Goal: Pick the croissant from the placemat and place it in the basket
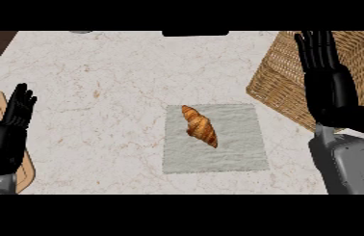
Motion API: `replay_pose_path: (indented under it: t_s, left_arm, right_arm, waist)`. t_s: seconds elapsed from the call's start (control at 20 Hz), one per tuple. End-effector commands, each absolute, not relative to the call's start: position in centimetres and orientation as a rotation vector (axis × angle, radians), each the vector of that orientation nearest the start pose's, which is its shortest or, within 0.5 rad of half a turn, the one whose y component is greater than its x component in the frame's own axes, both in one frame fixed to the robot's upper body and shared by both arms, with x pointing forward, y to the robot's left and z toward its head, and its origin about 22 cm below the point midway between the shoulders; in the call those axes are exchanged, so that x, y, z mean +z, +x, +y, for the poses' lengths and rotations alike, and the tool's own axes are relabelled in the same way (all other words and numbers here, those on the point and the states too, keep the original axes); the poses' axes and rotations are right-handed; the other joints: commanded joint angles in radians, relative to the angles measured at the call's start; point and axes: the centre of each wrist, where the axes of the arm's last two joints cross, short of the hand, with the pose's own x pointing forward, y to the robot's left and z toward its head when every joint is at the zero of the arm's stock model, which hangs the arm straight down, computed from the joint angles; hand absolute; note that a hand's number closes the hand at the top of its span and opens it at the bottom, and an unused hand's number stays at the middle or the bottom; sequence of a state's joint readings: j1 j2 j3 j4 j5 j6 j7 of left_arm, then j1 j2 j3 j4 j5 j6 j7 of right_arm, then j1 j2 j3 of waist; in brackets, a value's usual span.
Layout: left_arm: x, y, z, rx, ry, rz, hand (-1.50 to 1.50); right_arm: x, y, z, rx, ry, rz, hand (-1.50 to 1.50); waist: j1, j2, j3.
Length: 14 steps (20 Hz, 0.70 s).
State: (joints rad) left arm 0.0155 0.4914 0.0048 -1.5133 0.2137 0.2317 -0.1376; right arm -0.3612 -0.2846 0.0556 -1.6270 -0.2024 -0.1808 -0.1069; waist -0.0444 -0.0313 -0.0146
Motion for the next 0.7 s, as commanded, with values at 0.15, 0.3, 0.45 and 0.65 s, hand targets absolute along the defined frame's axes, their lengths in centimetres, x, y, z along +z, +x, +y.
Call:
replay_pose_path:
  t_s: [0.15,0.3,0.45,0.65]
  left_arm:
    - [4.2,26.2,31.3,-0.044,0.338,-1.629,0.0]
    - [4.8,27.6,30.4,-0.061,0.265,-1.572,0.0]
    - [4.7,28.2,30.0,-0.05,0.258,-1.538,0.0]
    - [4.2,28.8,28.8,-0.022,0.284,-1.531,0.0]
  right_arm:
    - [10.1,33.8,-25.6,0.329,-0.083,-1.883,1.5]
    - [9.7,33.9,-20.5,0.47,0.336,-1.974,1.5]
    - [5.3,32.9,-12.9,0.441,0.112,-2.042,-1.5]
    - [6.5,34.6,-12.9,0.337,-0.318,-1.974,-1.5]
  waist:
    - [0.058,0.039,0.016]
    - [0.081,0.055,0.021]
    - [0.068,0.039,0.015]
    - [0.051,0.033,0.012]
